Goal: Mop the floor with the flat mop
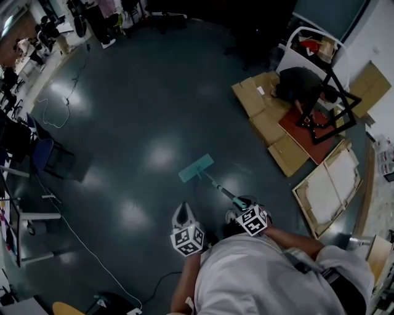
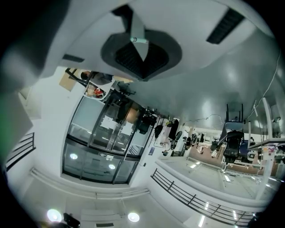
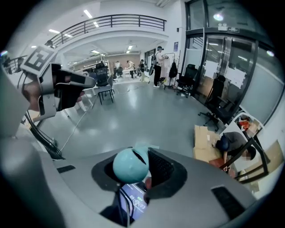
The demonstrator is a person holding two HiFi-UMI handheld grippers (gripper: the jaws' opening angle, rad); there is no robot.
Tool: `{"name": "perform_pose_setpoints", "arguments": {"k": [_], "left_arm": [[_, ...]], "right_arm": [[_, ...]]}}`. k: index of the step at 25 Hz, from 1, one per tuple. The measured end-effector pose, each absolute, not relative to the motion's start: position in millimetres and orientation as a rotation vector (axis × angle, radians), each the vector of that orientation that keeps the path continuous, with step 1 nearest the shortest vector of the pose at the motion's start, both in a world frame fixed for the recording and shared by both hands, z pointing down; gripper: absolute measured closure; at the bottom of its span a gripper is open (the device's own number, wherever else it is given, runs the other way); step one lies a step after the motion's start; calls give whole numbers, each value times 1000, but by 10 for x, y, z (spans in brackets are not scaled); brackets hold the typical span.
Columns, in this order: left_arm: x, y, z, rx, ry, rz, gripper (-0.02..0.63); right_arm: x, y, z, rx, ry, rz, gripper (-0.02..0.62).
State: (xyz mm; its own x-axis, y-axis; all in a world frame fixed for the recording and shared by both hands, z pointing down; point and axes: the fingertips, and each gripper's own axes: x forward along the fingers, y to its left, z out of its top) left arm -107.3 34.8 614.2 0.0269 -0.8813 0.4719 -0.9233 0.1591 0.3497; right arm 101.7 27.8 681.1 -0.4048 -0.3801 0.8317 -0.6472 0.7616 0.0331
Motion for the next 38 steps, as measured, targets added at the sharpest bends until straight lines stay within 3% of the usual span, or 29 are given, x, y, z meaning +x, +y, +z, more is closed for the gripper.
{"name": "perform_pose_setpoints", "arguments": {"k": [8,25,38], "left_arm": [[-1010,337,6210,1700,-1828,112,600],[-1426,71,6288,1627,-1864,118,600],[-1780,252,6415,1553,-1885,131,601]], "right_arm": [[958,215,7112,761,-2021,400,482],[-404,-1517,7989,850,-1980,309,483],[-854,-2185,8283,871,-1939,239,483]]}}
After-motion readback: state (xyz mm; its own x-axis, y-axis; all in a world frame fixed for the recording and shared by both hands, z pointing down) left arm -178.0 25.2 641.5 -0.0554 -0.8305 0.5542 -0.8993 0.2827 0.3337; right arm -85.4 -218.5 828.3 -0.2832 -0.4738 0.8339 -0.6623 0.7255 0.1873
